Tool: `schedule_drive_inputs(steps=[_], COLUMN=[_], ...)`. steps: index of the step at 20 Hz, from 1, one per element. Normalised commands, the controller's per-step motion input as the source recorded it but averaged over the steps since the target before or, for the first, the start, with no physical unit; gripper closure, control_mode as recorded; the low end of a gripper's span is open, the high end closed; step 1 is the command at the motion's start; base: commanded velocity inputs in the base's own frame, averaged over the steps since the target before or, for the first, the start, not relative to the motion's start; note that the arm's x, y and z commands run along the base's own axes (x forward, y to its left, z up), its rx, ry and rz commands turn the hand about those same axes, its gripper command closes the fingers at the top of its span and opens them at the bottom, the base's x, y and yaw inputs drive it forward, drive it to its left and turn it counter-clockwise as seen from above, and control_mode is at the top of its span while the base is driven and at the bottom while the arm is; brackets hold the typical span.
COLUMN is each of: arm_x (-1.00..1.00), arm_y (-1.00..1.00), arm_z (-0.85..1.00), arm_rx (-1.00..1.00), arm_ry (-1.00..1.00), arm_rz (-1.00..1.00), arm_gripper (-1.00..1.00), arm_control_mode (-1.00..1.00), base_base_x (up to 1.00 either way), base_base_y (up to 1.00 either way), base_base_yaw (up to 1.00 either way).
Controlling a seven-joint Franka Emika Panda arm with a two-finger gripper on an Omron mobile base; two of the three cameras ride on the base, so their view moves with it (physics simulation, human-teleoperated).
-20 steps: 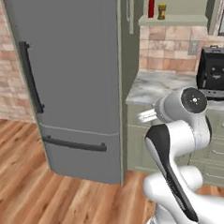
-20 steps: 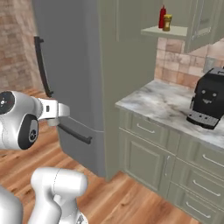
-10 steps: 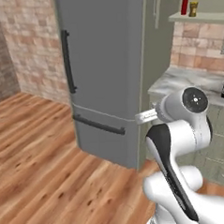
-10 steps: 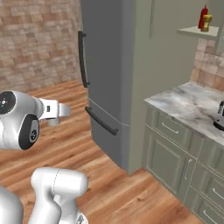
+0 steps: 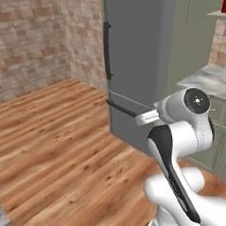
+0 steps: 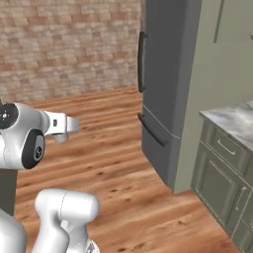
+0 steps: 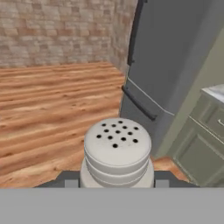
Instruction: Collect the turmeric, ketchup, and shaker from the cabinet and place them next to the stove.
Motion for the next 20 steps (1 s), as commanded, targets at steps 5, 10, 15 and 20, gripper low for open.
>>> schedule_drive_inputs(steps=[5, 10, 15, 20], arm_x=[0.00, 0.00, 0.00, 0.00], arm_y=[0.00, 0.00, 0.00, 0.00], arm_z=[0.00, 0.00, 0.00, 0.00], arm_rx=[0.00, 0.00, 0.00, 0.00], arm_ry=[0.00, 0.00, 0.00, 0.00], arm_rz=[0.00, 0.00, 0.00, 0.00], arm_gripper=[1.00, 1.00, 1.00, 1.00], arm_control_mode=[1.00, 1.00, 1.00, 1.00], base_base_x=[-0.81, -0.65, -0.18, 0.00], base_base_y=[0.03, 0.36, 0.95, 1.00], base_base_yaw=[0.41, 0.36, 0.25, 0.21])
